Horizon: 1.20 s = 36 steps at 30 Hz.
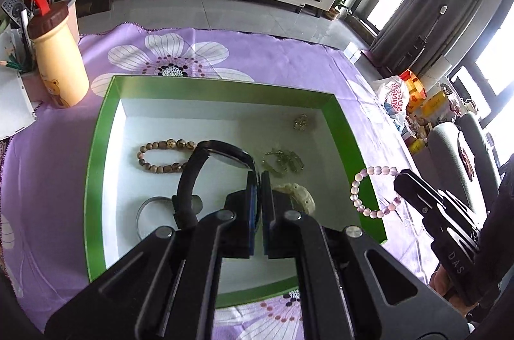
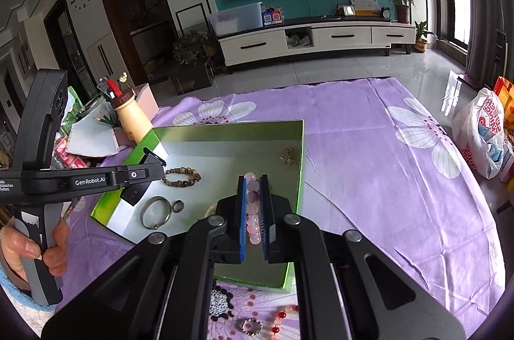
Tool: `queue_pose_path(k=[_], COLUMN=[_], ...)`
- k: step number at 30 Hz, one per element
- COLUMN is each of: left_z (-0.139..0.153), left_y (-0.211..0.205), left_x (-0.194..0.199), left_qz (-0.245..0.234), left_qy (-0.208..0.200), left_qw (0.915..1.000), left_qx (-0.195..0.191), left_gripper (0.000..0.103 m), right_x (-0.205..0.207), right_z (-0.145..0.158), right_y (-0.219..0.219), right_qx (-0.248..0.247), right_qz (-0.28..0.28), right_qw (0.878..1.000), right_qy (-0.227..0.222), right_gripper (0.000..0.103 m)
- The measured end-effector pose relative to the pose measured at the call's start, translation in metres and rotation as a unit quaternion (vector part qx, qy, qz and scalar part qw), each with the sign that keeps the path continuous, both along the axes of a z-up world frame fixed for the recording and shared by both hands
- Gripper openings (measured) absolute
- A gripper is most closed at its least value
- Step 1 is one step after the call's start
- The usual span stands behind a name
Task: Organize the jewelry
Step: 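Carry the watch and pink bracelet into the green box and open both tools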
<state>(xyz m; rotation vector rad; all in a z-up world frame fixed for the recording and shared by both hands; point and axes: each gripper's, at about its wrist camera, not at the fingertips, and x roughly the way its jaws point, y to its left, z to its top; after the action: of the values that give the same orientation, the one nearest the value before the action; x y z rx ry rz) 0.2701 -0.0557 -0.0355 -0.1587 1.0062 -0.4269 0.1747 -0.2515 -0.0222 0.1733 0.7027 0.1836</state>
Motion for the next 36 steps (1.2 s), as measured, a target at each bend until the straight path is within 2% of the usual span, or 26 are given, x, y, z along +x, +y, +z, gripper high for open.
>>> queue_pose_path(k=[8,19,36], left_z=[-0.029,-0.056,-0.066], left_y=[-0.013,-0.027,-0.032], left_x=[0.021,0.035,0.044], left_qz=[-0.003,-0.012,-0.014], left_qy=[0.019,0.04,0.053], left_qw=[0.9996,0.9978,0.9959], left_qx=[0.02,0.052,0.072], left_gripper=[0.003,0.004,0.004], right_x=[0.018,0.031,0.038], right_z=[-0.022,-0.034,-0.043], right_y=[-0.001,0.003,0.011], right_qx=[-0.015,-0.037,-0.056], right_qz=[0.007,0.022,0.03], right_qw=[1.0,0.998,0.996], right_qy=[0.025,0.045,0.065], right_gripper=[0.007,0.007,0.007])
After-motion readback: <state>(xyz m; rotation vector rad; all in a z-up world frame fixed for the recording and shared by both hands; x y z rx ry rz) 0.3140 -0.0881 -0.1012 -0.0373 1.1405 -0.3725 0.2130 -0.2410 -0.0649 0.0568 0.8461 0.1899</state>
